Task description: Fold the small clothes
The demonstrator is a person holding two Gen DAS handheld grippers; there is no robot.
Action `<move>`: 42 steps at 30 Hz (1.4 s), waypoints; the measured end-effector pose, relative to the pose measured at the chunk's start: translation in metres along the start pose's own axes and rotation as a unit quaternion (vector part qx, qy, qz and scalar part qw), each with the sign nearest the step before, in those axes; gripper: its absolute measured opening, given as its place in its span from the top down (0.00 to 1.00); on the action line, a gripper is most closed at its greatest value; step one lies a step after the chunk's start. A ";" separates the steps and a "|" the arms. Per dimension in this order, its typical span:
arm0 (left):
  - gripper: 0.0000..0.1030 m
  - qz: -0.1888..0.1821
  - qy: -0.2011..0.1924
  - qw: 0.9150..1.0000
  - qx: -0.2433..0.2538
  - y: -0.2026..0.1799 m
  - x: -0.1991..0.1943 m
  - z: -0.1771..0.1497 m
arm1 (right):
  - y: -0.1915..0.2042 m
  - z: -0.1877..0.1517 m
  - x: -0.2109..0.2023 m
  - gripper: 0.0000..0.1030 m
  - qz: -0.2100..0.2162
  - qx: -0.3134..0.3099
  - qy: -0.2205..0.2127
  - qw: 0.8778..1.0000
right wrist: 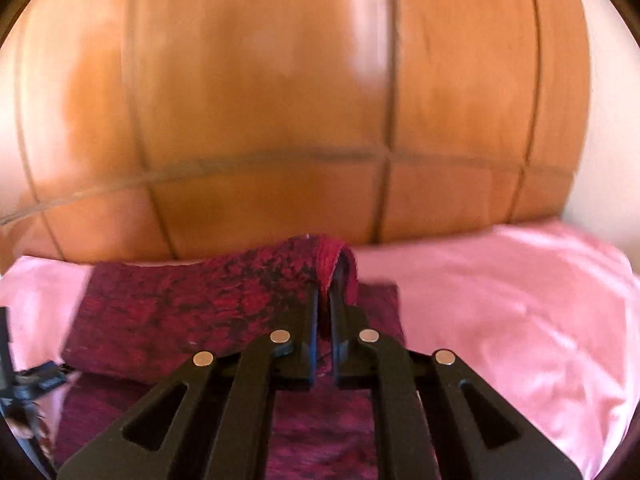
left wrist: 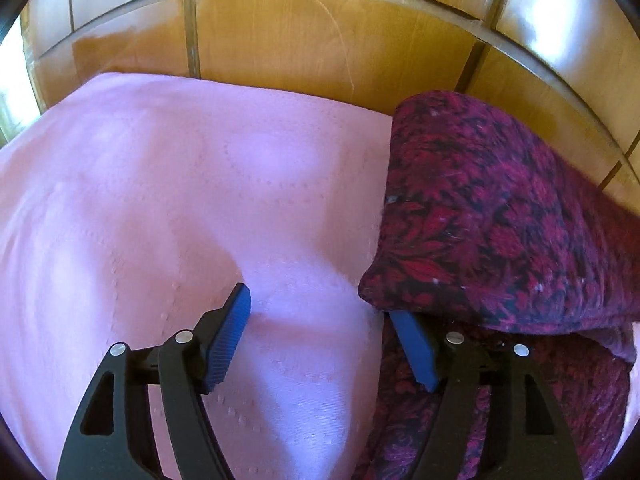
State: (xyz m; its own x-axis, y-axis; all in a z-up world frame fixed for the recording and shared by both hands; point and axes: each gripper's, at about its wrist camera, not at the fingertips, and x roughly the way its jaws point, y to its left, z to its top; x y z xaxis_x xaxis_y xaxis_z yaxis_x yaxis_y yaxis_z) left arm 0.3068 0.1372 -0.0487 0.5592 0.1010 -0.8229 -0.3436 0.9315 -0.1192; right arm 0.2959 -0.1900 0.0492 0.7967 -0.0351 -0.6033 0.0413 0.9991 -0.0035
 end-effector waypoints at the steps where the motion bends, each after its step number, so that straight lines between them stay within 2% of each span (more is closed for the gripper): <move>1: 0.31 0.003 0.001 1.000 0.005 -0.002 0.001 -0.001 | -0.004 -0.006 0.006 0.96 -0.007 0.002 0.011 1.000; 2: 0.31 0.005 0.001 1.000 0.008 -0.004 0.001 -0.001 | -0.011 -0.018 0.021 0.96 -0.016 0.009 0.035 0.999; 6: 0.31 0.015 -0.001 1.000 0.026 -0.008 0.004 -0.001 | -0.028 -0.050 0.053 0.96 -0.035 0.036 0.088 0.995; 10: 0.32 0.013 -0.003 0.999 0.030 -0.006 0.007 -0.001 | -0.027 -0.058 0.060 0.96 -0.034 0.046 0.092 0.994; 12: 0.37 -0.014 -0.001 1.000 0.023 0.001 0.001 -0.001 | -0.031 -0.054 0.058 0.95 -0.025 0.052 0.095 0.994; 16: 0.37 -0.073 -0.010 0.997 0.015 0.023 -0.017 -0.002 | -0.053 -0.050 0.054 0.88 0.023 0.082 0.101 0.991; 17: 0.37 -0.079 -0.017 0.997 0.012 0.030 -0.022 0.002 | -0.057 -0.048 0.051 0.77 0.032 0.088 0.099 0.991; 18: 0.37 -0.086 -0.020 0.996 0.008 0.036 -0.024 0.005 | -0.062 -0.046 0.048 0.61 0.041 0.097 0.097 0.990; 19: 0.37 -0.097 -0.023 0.995 0.001 0.040 -0.027 0.010 | -0.067 -0.045 0.044 0.59 0.049 0.106 0.093 0.989; 22: 0.37 -0.109 -0.036 0.993 -0.023 0.050 -0.034 0.027 | -0.071 -0.039 0.043 0.59 0.064 0.123 0.092 0.986; 27: 0.40 -0.141 -0.010 0.989 -0.045 0.052 -0.009 0.063 | -0.065 -0.028 0.059 0.63 0.081 0.136 0.104 0.982; 29: 0.40 -0.175 0.012 0.983 -0.054 0.048 0.007 0.076 | -0.060 -0.024 0.071 0.66 0.081 0.129 0.113 0.982; 30: 0.40 -0.185 0.018 0.981 -0.055 0.045 0.011 0.079 | -0.057 -0.024 0.075 0.68 0.081 0.124 0.115 0.982; 35: 0.40 -0.225 0.042 0.971 -0.069 0.029 0.041 0.102 | -0.051 -0.026 0.088 0.69 0.081 0.116 0.122 0.982; 39: 0.40 -0.262 0.063 0.959 -0.088 0.018 0.065 0.117 | -0.053 -0.026 0.091 0.69 0.087 0.111 0.123 0.982; 41: 0.40 -0.290 0.075 0.949 -0.101 0.012 0.077 0.122 | -0.052 -0.026 0.092 0.69 0.087 0.105 0.123 0.983; 42: 0.47 -0.297 0.078 0.945 -0.111 0.010 0.081 0.123 | -0.051 -0.027 0.092 0.69 0.087 0.103 0.123 0.983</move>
State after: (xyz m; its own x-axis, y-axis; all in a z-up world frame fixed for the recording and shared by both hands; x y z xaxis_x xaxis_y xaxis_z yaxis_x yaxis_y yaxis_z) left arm 0.4413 0.1981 -0.0479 0.5908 -0.4857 -0.6443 -0.1636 0.7098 -0.6851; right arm 0.3514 -0.2437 -0.0276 0.6342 0.1674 -0.7548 0.0588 0.9630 0.2630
